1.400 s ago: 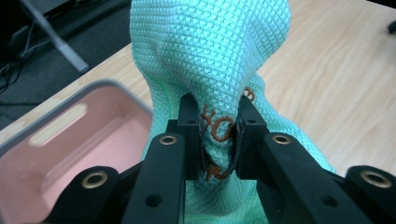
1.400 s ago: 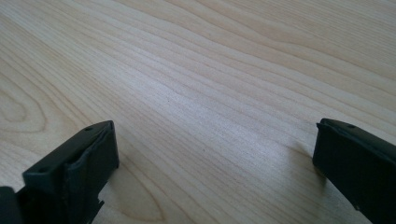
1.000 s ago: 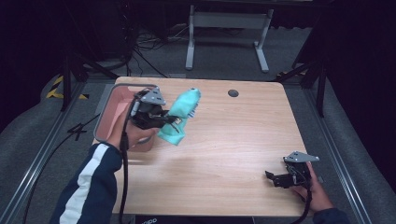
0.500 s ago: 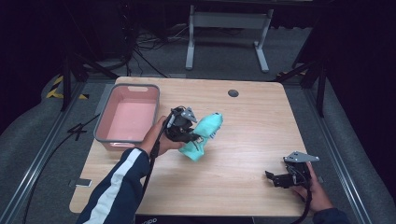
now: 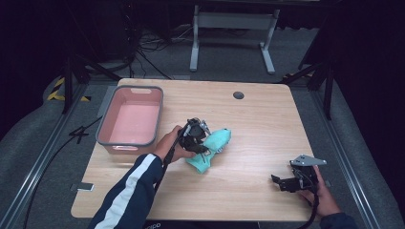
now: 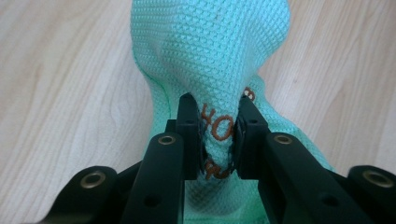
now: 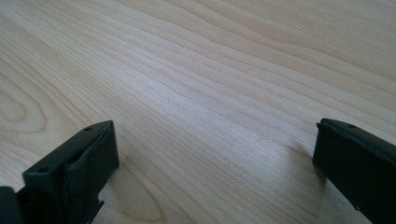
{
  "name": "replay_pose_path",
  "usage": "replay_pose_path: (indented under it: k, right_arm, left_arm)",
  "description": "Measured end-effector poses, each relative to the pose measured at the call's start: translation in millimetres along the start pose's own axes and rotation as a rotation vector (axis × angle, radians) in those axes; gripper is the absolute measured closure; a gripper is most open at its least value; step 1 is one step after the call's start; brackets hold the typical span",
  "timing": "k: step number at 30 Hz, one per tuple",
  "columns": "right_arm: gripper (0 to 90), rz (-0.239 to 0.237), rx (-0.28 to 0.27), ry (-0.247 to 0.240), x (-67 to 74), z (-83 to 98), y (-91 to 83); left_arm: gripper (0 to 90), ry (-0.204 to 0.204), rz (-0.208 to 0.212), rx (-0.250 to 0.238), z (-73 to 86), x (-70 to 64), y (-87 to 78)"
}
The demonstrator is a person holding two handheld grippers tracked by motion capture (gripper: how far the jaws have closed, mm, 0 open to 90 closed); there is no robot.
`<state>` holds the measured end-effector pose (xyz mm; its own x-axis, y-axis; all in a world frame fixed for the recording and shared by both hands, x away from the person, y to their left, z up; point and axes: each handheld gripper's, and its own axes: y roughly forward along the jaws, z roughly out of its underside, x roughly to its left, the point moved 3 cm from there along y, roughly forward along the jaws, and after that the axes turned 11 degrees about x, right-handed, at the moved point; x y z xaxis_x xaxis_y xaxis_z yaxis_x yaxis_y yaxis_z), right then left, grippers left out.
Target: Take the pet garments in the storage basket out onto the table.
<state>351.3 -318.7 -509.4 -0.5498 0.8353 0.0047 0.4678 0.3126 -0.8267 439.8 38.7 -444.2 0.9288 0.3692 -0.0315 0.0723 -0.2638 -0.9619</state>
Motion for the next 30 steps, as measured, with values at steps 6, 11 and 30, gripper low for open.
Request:
replay_pose_path:
  k: [6,11,30]
  right_arm:
    - [0.6,0.000,0.000,0.000,0.0,0.0,0.0]
    - [0.6,0.000,0.000,0.000,0.0,0.0,0.0]
    - [0.6,0.000,0.000,-0.001,0.0,-0.1,0.0]
  left_arm:
    - [73.9,-0.004,0.004,0.036,0.7,-1.5,17.5]
    - [71.1,-0.021,0.011,0.024,1.4,-0.2,25.8]
    - [44.0,0.001,-0.053,-0.013,-0.9,-5.9,0.8]
